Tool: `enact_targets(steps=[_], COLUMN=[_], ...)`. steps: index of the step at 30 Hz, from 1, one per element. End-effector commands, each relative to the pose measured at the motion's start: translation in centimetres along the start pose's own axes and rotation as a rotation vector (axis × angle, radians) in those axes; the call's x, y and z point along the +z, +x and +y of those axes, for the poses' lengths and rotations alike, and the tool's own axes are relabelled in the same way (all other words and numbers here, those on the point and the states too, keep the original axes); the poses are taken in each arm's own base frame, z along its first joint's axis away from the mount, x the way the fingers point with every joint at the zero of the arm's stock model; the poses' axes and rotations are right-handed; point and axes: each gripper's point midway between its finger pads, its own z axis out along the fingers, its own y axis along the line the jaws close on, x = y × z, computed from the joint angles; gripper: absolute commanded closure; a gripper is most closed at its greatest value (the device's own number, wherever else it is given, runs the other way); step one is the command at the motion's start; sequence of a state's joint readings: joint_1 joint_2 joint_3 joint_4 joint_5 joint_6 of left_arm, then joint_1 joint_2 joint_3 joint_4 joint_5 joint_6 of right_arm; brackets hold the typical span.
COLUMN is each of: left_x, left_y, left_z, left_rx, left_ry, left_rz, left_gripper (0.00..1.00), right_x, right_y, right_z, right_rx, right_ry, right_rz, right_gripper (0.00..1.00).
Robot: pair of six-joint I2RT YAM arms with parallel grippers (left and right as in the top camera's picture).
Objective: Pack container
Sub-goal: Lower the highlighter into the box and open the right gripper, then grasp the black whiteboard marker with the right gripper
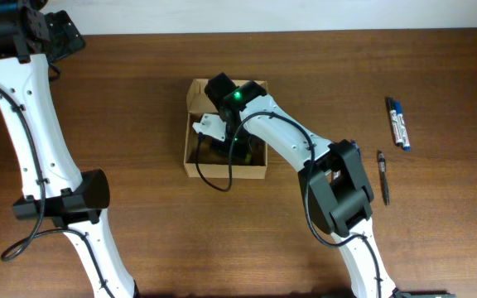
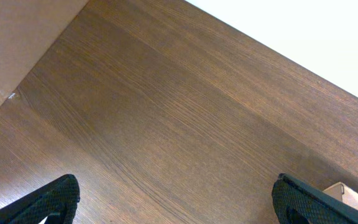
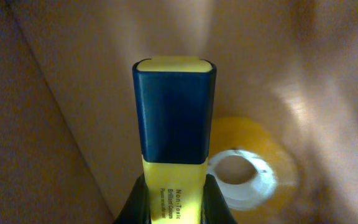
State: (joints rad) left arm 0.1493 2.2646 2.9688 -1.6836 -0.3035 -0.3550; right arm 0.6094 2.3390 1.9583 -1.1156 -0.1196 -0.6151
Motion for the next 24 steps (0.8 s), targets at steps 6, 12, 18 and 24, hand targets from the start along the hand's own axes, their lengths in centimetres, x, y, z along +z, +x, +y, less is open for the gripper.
enact_targets(steps=[6,12,18,24], left_x=[-1.6,-1.6,-1.6,-1.6], left_y=[-0.6,-0.6,-0.6,-0.6], left_z=[0.7,0.7,0.7,0.7], left_rx=[-0.003,-0.003,-0.003,-0.002], left_ry=[0.003,0.003,0.003,0.003], left_rz=[-0.037,-0.037,-0.037,-0.037], left_gripper=[0.0,0.0,0.0,0.0], right_x=[-2.0,-10.2,-22.4,-29.0], right_y=[-0.7,-4.1,-5.3,-1.2], right_z=[1.0,-0.1,-2.6,-5.3], right_rx=[0.021,0.111,0.275,0.412], right_ry=[-0.012,0.088,0.326,0.507], right_rz=[-0.019,-0.189,-0.38,-0.394], right_gripper=[0.54,0.48,0.56,0.51])
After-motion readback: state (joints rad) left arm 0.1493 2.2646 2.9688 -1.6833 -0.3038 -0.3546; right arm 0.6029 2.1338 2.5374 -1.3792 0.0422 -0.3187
